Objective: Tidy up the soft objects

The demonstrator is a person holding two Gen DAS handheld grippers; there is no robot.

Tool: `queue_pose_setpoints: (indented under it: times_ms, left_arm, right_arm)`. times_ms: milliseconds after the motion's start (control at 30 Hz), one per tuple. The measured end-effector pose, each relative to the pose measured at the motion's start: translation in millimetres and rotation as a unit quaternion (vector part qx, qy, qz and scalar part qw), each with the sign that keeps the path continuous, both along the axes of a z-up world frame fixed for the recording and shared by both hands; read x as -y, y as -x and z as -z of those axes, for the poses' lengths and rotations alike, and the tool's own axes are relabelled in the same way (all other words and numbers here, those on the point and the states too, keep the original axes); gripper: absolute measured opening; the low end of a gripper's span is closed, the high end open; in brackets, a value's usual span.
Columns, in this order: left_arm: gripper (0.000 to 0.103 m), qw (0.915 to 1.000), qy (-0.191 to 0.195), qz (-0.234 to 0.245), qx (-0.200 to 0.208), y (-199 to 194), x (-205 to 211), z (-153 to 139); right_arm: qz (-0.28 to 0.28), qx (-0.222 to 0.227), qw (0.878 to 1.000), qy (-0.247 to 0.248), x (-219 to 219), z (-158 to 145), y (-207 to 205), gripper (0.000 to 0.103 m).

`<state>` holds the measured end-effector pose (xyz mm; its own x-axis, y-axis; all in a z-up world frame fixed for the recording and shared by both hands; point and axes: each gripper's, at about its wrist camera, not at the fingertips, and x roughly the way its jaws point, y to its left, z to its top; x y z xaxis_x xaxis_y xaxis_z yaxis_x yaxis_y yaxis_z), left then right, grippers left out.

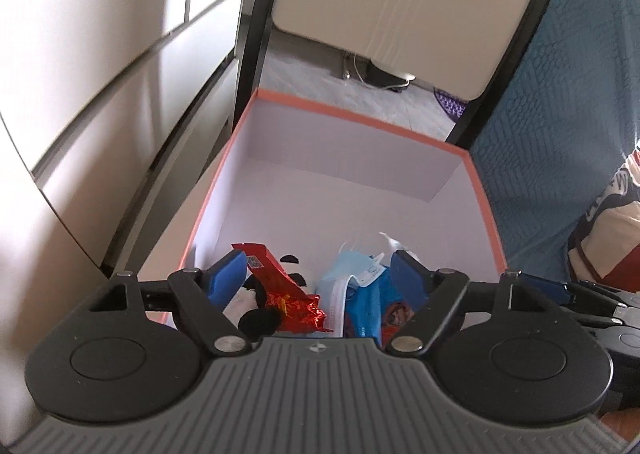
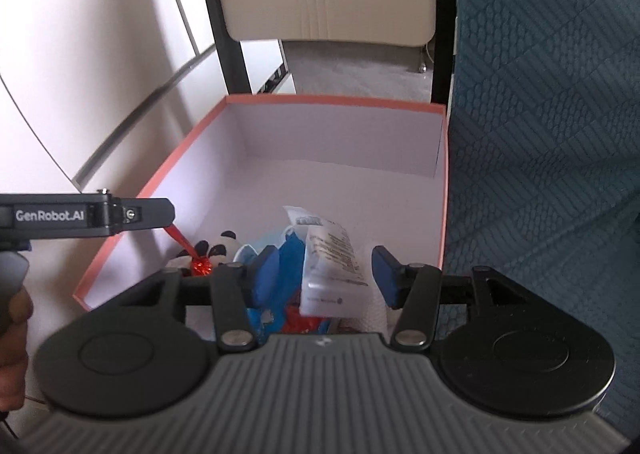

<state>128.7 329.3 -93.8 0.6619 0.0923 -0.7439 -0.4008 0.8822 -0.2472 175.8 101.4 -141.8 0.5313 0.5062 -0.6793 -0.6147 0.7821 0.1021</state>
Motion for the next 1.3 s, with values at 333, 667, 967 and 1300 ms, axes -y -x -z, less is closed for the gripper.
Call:
queue_pose_setpoints:
  times_ms: [333, 667, 967, 1300]
  left_arm:
    - [0.083, 0.9991, -0.026, -0.005, 0.032, 33.6, 28.6, -49.4]
    - [0.083, 0.9972, -0.046, -0.005, 0.059, 71.0, 70.6, -92.5]
    - [0.084, 0.9958, -0.050, -0.002, 0.076, 104.0, 106.4, -112.0]
    - [0.084, 0.9947, -0.052, 0.006, 0.088, 138.6, 148.0, -121.4]
  right_arm:
    - [-0.003, 0.032, 0.999, -0.033, 29.3, -38.9, 24.7, 0.054]
    - [-0.012, 0.059, 0.997, -0.057, 65.0, -68.6, 61.9, 0.054]
    - [-0.010, 0.069, 0.995, -0.069, 105.0, -82.3, 93.1, 0.054]
    - [-0.013, 0.065, 0.995, -0.081, 142.1, -92.5, 125.9, 0.054]
